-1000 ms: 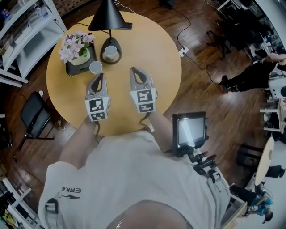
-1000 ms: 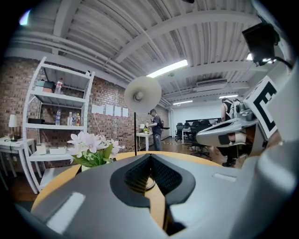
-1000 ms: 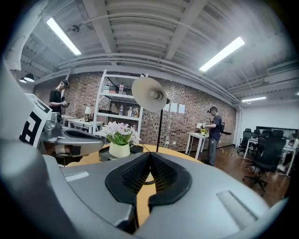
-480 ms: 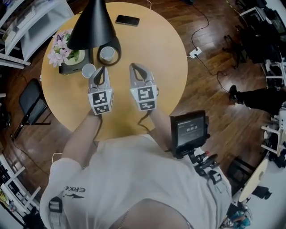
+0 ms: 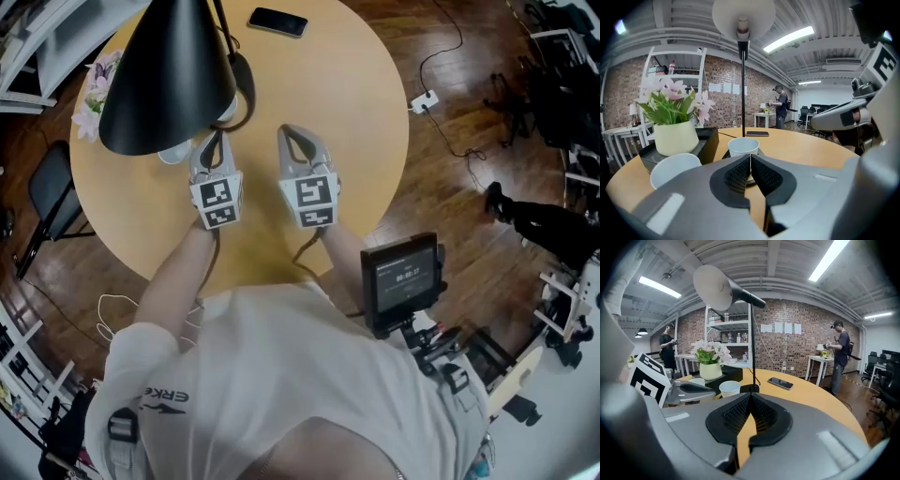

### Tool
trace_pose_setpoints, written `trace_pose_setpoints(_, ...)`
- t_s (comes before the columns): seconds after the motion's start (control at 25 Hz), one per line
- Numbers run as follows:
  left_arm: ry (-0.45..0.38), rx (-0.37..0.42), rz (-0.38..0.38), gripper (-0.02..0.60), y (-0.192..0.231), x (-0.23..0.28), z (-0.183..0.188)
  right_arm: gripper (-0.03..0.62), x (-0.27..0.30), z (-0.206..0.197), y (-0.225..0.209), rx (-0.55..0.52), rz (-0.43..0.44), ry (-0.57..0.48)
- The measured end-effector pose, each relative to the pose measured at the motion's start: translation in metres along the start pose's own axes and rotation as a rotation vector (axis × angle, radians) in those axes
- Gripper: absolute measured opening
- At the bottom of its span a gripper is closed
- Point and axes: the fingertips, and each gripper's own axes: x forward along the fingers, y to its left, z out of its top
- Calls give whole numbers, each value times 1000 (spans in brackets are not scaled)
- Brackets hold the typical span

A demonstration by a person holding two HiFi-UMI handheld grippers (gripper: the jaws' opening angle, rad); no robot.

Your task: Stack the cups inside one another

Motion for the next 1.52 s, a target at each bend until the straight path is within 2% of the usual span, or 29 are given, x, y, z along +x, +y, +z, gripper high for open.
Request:
trace_pose_setpoints(0.16, 20, 9, -7, 19, -3, -3, -5, 15, 0, -5, 6, 6, 19, 19)
trace_pose_setpoints(0.24, 22, 22, -20, 145, -5, -3, -5, 14, 1, -4, 9, 9, 27, 26)
trace_pose_setpoints(0.32, 18, 36, -23, 226, -5, 2, -4, 15, 5, -5, 9, 14, 32, 32)
trace_pose_setpoints(0.56, -3, 48, -2, 328, 4, 8, 1, 15, 0, -5, 16, 40, 33, 45)
trace_pose_setpoints(0.76, -9, 21, 36, 331, 14, 21, 8, 15, -3, -6, 18, 47, 36, 50)
trace_pose_setpoints(1.08, 0, 43, 75, 336, 24, 38, 18, 15, -3, -7, 20, 45, 41, 61)
trace_pose_setpoints(1.2, -9, 44, 93, 314, 29, 40, 21, 14, -2, -6, 22, 39, 42, 64)
trace_pose_setpoints(1.52, -41, 58, 81, 307, 20, 39, 17, 15, -3, -10, 15, 29, 32, 58)
